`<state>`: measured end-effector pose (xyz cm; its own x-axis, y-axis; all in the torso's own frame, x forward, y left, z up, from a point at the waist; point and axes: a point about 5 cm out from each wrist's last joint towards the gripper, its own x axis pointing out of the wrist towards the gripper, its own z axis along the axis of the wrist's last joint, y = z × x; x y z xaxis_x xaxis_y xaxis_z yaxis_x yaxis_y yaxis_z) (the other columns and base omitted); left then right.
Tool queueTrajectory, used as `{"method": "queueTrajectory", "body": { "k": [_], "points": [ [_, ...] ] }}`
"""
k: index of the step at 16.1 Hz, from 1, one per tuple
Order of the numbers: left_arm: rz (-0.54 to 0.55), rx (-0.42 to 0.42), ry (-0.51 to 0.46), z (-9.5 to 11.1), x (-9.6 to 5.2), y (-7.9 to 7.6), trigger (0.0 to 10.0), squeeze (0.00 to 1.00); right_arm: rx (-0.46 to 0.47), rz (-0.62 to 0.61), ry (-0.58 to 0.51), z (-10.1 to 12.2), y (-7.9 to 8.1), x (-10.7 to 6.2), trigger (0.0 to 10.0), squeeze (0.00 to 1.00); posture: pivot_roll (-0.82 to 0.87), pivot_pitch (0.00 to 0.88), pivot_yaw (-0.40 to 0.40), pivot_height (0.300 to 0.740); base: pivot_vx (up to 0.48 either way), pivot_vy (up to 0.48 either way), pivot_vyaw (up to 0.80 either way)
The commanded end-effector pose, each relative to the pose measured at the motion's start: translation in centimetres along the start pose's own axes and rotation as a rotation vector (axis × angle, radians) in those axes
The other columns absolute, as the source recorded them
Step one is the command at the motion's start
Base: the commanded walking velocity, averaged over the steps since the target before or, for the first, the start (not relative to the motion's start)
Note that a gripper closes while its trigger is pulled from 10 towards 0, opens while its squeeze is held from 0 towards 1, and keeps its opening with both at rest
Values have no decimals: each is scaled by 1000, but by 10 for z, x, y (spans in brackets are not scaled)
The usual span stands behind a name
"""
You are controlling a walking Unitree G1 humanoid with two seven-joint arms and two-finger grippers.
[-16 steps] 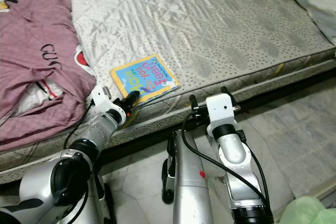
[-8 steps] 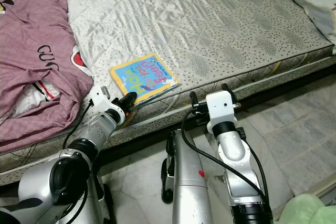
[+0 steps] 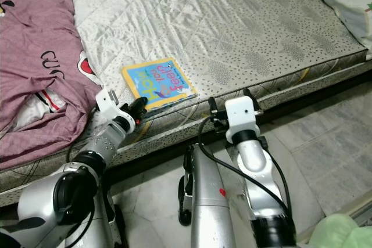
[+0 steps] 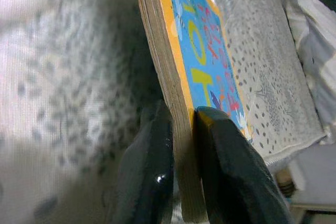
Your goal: Clean up the room
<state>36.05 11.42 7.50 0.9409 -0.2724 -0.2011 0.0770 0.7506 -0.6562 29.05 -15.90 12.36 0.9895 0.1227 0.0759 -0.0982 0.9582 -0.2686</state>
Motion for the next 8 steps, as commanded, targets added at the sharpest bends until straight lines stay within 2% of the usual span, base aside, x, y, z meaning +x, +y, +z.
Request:
{"method": "queueTrajectory", "body": {
  "k": [1, 3, 4, 6, 8],
  "points": [
    [41, 70, -14, 6, -2, 7, 0, 0, 0, -1, 4, -3, 2, 0, 10000, 0, -114, 158, -52, 521, 0, 0, 0],
    [51, 187, -69, 24, -1, 9, 0, 0, 17, -1, -12, 0, 7, 8, 10000, 0, -84, 135, -40, 521, 0, 0, 0],
    [53, 213, -93, 31, -1, 9, 0, 0, 23, -3, -18, 0, 8, 10, 10000, 0, -76, 131, -38, 521, 0, 0, 0],
    [64, 362, -206, 61, -3, 7, 0, 0, 49, 1, -51, 6, 14, 24, 10000, 0, -33, 104, -37, 521, 0, 0, 0],
    [72, 427, -255, 73, -4, 5, 0, 0, 63, 8, -69, 10, 19, 31, 10000, 0, -16, 80, -31, 521, 0, 0, 0]
  ]
}}
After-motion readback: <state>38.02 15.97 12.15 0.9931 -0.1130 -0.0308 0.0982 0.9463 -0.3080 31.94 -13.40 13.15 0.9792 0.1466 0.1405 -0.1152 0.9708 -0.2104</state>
